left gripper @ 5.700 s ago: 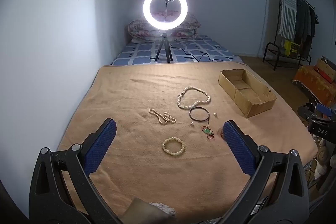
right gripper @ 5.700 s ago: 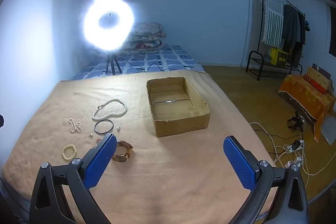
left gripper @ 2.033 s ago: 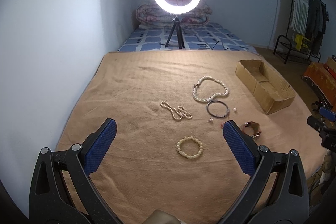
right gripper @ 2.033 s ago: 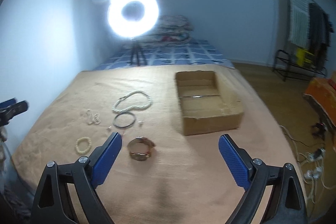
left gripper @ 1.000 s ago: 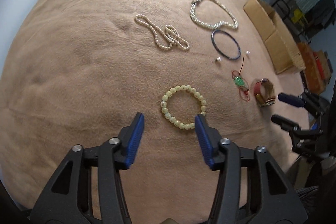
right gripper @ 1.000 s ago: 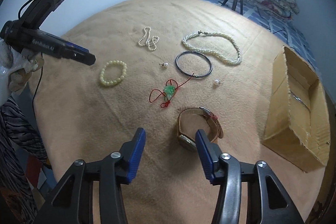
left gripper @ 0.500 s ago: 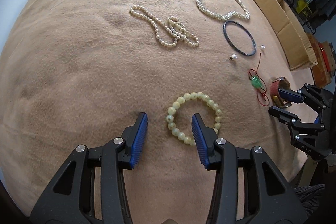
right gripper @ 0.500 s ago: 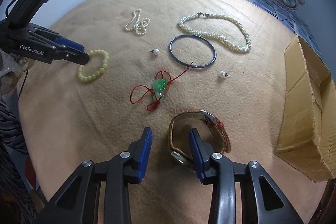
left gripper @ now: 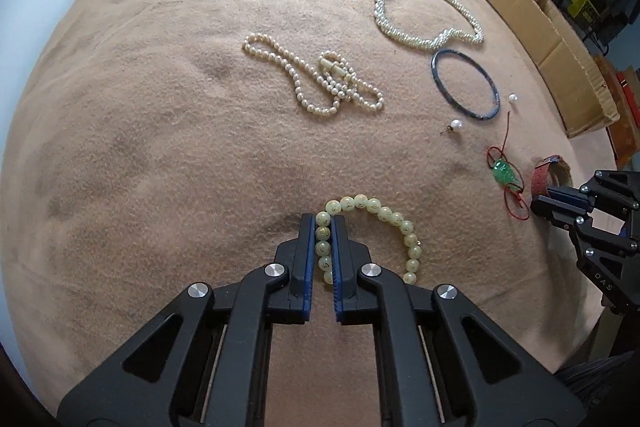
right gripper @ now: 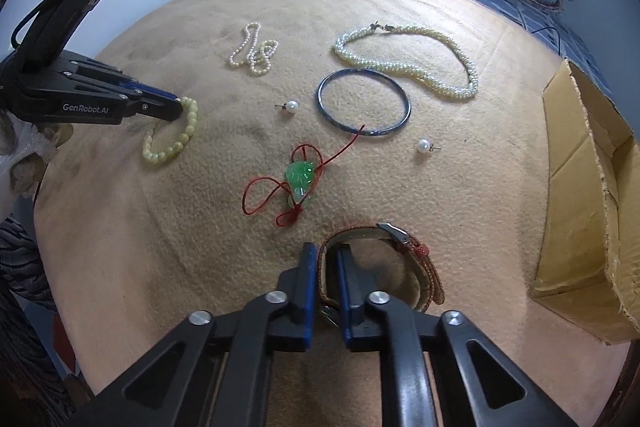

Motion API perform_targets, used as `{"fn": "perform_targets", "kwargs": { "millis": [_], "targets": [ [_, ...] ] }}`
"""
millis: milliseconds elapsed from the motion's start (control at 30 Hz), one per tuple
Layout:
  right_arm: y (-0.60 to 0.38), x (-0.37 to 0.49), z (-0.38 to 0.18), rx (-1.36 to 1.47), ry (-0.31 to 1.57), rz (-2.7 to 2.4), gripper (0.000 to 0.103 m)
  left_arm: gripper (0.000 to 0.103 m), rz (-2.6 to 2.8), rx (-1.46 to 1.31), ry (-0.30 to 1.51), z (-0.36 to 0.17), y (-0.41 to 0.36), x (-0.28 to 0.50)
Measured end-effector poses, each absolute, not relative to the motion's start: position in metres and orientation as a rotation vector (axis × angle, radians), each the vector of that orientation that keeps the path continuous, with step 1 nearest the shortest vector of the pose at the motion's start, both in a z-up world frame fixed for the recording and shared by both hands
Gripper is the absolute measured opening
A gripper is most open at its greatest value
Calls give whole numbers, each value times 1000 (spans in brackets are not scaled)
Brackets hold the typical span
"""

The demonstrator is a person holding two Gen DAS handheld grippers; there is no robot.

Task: Organize jewelry
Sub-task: 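Carry the watch with the right gripper while the left gripper carries the bracelet toward the box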

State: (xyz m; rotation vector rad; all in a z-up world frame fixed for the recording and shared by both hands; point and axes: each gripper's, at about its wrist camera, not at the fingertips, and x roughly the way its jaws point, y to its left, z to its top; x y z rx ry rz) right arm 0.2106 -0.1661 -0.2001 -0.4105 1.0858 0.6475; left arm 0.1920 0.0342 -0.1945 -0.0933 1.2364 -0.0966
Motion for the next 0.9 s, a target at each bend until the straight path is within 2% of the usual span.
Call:
{"fn": "perform_targets", "kwargs": {
  "millis": [333,900],
  "targets": [
    [-177,206,-182,-324,1046,645,3,5,-127,-116,1121,-152,29,183],
    [-226,199,-115,-87,912,637,3,5,-217,-162,989,-97,2,192]
  ]
}}
